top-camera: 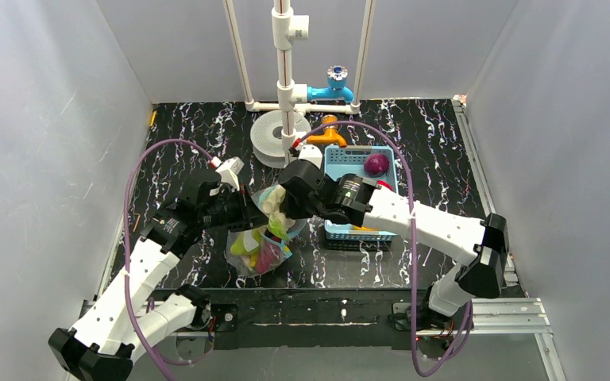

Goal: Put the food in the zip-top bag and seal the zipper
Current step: Place the fake vegetable in the zipper food storage bag.

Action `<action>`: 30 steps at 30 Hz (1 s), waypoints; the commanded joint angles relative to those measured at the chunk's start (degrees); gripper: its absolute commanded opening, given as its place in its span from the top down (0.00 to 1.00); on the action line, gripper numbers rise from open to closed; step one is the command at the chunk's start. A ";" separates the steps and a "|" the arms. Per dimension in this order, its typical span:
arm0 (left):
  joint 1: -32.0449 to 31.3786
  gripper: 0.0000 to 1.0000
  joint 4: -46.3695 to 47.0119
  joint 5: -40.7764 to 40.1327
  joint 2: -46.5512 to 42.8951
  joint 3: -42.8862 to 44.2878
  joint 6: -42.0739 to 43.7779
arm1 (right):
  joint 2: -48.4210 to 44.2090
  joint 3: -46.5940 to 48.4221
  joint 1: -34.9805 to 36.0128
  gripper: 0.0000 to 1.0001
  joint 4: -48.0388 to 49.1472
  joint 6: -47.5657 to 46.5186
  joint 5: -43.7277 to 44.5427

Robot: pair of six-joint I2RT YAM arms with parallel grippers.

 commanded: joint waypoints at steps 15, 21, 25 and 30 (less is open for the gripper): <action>-0.35 1.00 -1.34 0.05 0.74 4.83 1.47 | -2.18 -8.75 0.61 0.65 15.89 -1.83 -7.32; -0.40 1.00 0.42 2.97 1.89 4.46 0.07 | 2.44 -5.31 0.56 0.57 16.99 -5.89 -9.58; -0.41 1.00 0.92 3.22 0.95 3.57 -0.56 | 5.10 -4.78 -0.91 0.49 19.56 -6.02 -7.63; -0.36 1.00 -1.20 1.18 -0.65 3.18 0.32 | 5.68 -4.55 -2.57 0.35 16.78 -4.99 -8.51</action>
